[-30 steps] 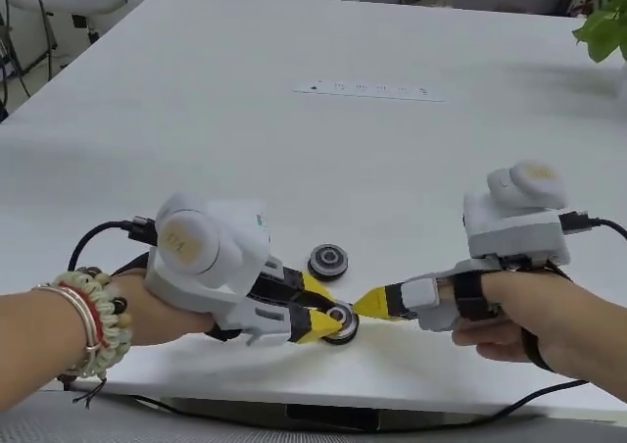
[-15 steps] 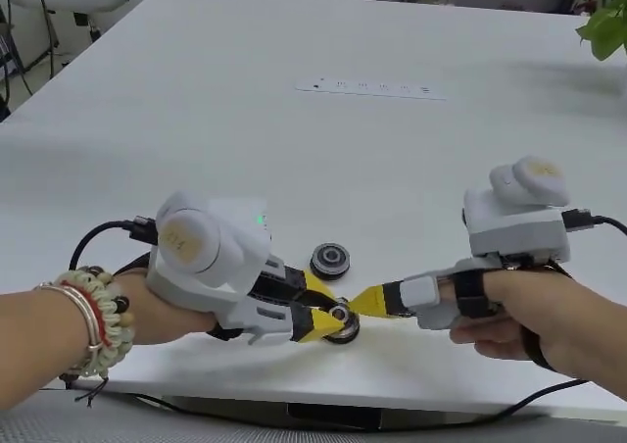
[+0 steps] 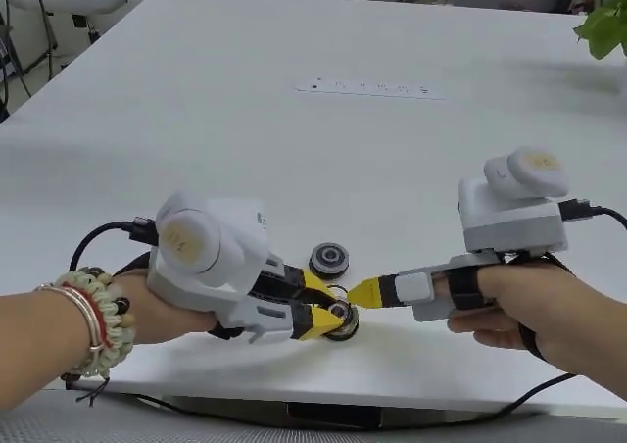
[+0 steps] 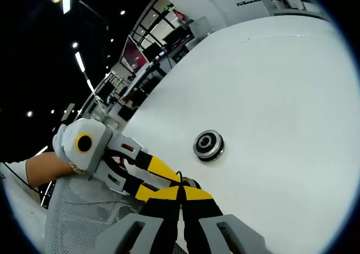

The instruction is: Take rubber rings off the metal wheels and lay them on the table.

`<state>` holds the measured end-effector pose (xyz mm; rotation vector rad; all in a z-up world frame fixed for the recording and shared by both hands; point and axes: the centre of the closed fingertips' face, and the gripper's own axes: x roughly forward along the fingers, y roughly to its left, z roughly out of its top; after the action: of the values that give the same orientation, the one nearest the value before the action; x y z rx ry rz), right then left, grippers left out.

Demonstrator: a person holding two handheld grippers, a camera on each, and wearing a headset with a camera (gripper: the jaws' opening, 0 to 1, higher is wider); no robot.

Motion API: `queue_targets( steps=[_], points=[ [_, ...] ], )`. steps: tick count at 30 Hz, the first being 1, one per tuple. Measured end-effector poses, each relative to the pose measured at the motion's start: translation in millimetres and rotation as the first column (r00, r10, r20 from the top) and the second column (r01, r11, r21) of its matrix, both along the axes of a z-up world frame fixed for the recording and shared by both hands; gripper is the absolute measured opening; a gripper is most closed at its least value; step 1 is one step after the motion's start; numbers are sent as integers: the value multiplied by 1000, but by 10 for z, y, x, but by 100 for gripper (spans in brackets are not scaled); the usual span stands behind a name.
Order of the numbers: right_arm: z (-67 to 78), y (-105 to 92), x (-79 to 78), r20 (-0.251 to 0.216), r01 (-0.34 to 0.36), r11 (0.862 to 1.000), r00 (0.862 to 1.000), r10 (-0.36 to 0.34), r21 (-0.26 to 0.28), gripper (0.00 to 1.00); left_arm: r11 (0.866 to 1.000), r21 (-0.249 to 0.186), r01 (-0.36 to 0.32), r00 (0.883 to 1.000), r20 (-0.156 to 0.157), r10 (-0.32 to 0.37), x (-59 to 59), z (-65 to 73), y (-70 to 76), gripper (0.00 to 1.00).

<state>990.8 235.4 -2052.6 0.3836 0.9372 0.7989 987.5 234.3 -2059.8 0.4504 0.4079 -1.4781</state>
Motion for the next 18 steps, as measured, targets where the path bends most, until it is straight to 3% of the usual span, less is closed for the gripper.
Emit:
queue_targets(
  steps=[3, 8, 16, 18],
  points=[
    [-37, -4, -14, 3, -13, 1000, 1000, 13, -26, 0, 1000, 29, 0, 1000, -8, 1, 4, 2, -12, 7],
    [-60, -16, -16, 0, -13, 999, 1000, 13, -38, 0, 999, 49, 4, 1000, 11, -5, 2, 8, -7, 9],
    [-35, -49, 29, 14, 2, 999, 1000, -1, -35, 0, 1000, -16, -10, 1000, 5, 10, 35, 212, -61, 20],
    [-23, -65, 38, 18, 4, 999, 1000, -3, -37, 0, 1000, -18, -7, 1000, -5, 7, 26, 249, -70, 29]
  ],
)
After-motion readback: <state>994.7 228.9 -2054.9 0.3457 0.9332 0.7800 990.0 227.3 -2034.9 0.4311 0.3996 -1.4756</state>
